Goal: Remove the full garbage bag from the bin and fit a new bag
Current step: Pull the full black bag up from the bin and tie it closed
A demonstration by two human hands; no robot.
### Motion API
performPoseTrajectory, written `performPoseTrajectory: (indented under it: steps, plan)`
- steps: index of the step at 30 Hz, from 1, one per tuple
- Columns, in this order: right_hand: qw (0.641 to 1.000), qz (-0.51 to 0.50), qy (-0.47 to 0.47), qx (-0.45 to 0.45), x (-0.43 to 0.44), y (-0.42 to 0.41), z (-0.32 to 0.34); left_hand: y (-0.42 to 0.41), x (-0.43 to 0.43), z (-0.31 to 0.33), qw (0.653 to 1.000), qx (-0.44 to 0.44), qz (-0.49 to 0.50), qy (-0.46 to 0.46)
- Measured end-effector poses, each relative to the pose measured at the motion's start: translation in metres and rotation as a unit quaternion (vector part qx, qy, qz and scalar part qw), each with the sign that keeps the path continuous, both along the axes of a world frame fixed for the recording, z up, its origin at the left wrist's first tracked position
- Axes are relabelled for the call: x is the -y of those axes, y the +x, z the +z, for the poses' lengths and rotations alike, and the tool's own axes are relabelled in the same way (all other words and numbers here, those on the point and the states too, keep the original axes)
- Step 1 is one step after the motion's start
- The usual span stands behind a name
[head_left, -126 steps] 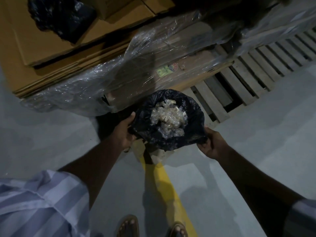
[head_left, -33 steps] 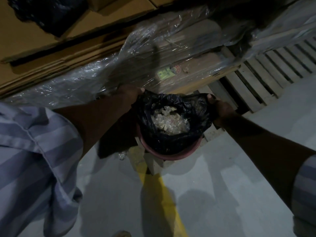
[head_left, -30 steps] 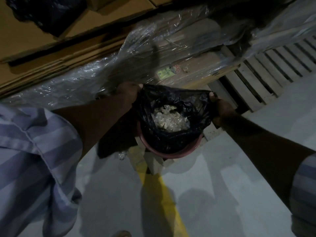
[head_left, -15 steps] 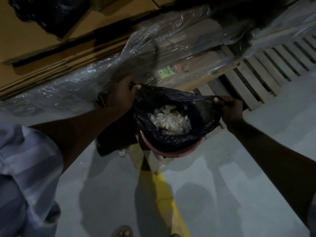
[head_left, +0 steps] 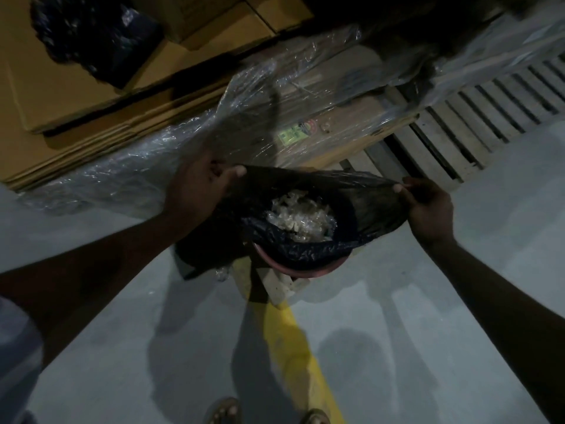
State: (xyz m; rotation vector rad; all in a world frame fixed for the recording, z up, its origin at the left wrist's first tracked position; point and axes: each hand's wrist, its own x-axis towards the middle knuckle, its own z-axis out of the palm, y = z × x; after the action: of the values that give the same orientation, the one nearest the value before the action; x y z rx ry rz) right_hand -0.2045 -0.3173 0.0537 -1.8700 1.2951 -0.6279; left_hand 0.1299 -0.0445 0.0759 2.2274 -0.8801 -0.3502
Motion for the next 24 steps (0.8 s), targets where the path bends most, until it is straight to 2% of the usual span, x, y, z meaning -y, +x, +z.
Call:
performPoseTrajectory:
  steps: [2,5,6,8,11,16,20,22,24]
  plan:
    - [0.999,0.011,0.029,-0.037,-0.011,-0.009,-0.005,-0.006,-0.004,-0.004,0.994,-0.088,0.003,0.06]
    - [0.993,0.051,0.1,-0.045,-0.03,-0.016,-0.012,-0.014,-0.005,-0.01,0.962,-0.265,0.019,0.061]
    - [0.988,0.073,0.129,-0.046,-0.035,-0.017,-0.014,-0.017,-0.004,-0.013,0.952,-0.3,0.032,0.047]
    - [0.976,0.118,0.154,-0.096,-0.044,-0.018,-0.02,-0.023,-0.003,-0.018,0.947,-0.315,0.061,0.02]
    - [0.972,0.132,0.08,-0.175,-0.054,-0.016,-0.026,-0.026,0.0,-0.019,0.956,-0.284,0.078,0.001]
    - [0.996,0.059,0.068,-0.026,-0.061,-0.017,-0.018,-0.023,0.0,0.003,0.971,-0.222,0.067,-0.049]
    - [0.987,0.06,0.118,0.095,-0.064,-0.024,-0.009,-0.021,-0.018,0.014,0.958,-0.248,0.052,-0.134]
    - [0.991,0.053,0.097,0.076,-0.062,-0.034,-0.01,-0.018,-0.034,0.006,0.977,-0.154,0.07,-0.128]
    - [0.997,0.073,0.015,-0.03,-0.059,-0.048,-0.018,-0.02,-0.047,-0.006,0.999,-0.003,0.037,-0.001]
